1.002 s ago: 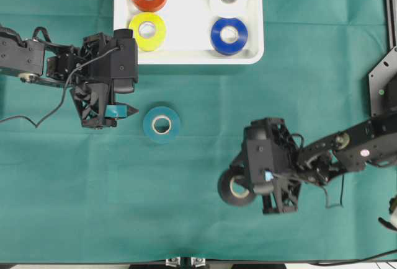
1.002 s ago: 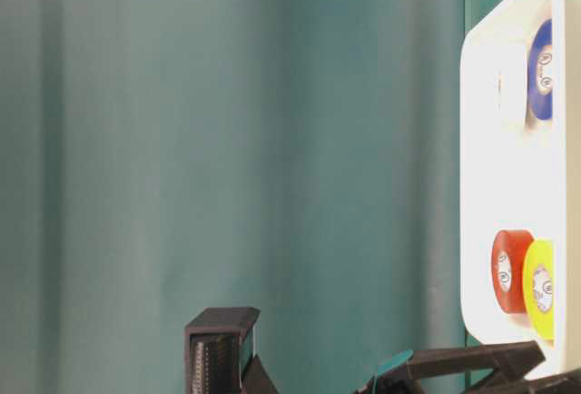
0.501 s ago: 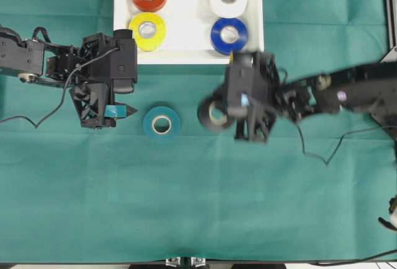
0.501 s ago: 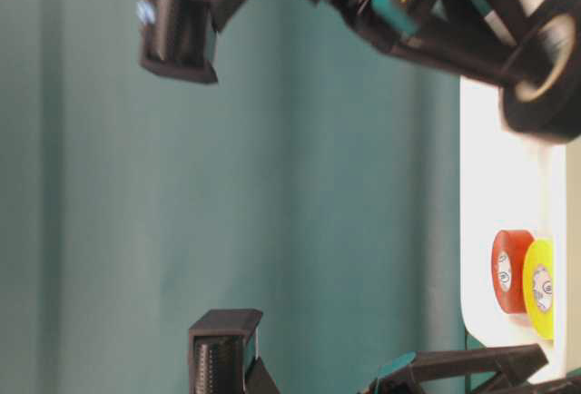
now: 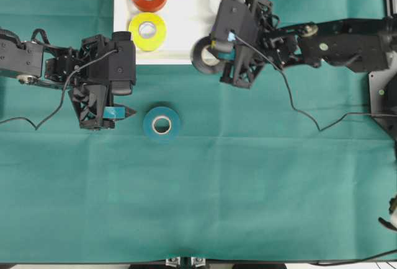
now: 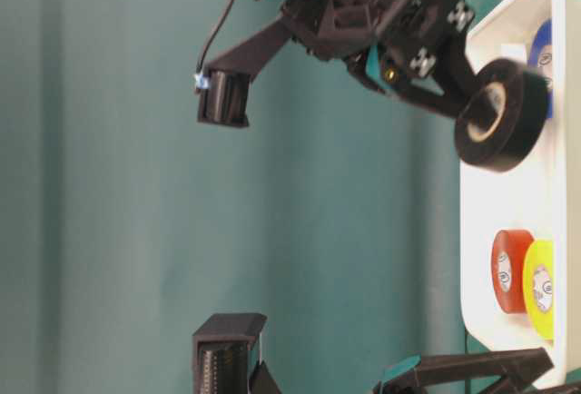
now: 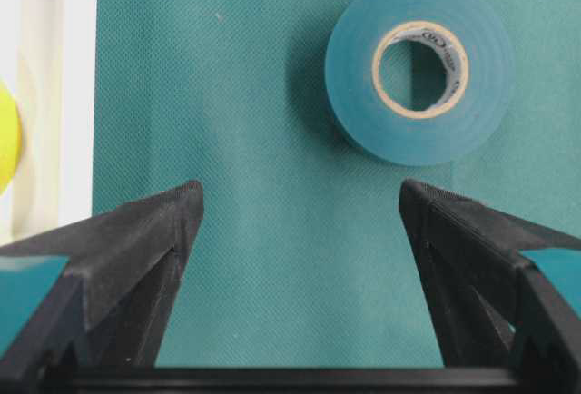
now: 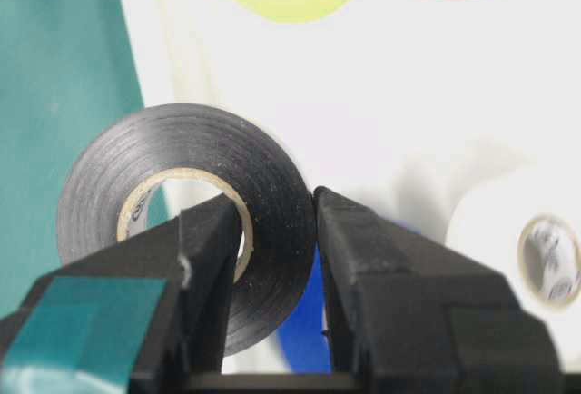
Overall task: Put the tape alternately from left to right into the white case.
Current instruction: 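Lift the black roll with the right gripper and carry it to the tray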
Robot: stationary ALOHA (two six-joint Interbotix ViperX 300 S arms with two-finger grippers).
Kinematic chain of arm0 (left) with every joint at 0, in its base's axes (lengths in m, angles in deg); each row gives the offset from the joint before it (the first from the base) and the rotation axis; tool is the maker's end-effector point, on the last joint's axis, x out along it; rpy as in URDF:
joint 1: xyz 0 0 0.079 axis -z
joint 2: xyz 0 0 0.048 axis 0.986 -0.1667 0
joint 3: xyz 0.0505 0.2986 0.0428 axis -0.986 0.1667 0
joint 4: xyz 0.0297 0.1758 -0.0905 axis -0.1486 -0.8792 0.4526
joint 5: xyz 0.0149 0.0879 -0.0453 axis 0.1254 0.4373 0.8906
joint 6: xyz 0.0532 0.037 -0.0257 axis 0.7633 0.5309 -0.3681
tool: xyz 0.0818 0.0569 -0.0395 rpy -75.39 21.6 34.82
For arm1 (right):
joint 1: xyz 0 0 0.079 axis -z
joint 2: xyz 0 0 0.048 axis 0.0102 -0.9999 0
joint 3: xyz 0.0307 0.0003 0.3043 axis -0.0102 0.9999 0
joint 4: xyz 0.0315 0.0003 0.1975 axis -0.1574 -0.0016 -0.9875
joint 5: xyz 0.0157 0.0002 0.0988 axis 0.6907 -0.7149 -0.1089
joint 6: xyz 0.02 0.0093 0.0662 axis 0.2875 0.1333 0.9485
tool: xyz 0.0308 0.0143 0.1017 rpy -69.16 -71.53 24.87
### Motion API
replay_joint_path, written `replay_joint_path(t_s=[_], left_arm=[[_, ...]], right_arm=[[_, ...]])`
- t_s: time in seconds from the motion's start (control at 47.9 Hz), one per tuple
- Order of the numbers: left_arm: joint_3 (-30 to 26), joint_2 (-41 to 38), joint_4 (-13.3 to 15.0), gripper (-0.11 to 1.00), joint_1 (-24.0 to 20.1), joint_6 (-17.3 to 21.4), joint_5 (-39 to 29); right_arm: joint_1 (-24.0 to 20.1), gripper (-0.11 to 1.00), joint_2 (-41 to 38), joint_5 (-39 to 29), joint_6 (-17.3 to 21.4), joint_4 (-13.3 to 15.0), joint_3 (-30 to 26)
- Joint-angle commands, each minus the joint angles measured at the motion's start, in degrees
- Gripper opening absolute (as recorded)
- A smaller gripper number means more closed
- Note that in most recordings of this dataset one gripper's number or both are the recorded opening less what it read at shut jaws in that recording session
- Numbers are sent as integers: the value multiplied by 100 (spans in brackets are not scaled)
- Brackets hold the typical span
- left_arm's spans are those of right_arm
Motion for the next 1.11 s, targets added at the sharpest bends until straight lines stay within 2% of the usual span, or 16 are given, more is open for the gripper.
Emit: replay_joint_path(t_s=[0.0, 0.167, 0.397, 0.731, 1.086], left_arm=[[-44, 44, 0, 42, 26, 9, 70], [-35, 44, 9, 42, 35, 9, 97], [-18, 44, 0, 42, 35, 18, 105], [-9, 44, 0, 42, 35, 18, 132], [0, 44, 0, 42, 35, 18, 229]], right_arm=[[141, 26, -44, 176, -9, 97, -237], [404, 26, -316, 422, -9, 202, -431], [712, 26, -642, 554, -9, 202, -686], [879, 26, -949, 817, -9, 202, -844], [976, 26, -1213, 791, 0, 202, -967]])
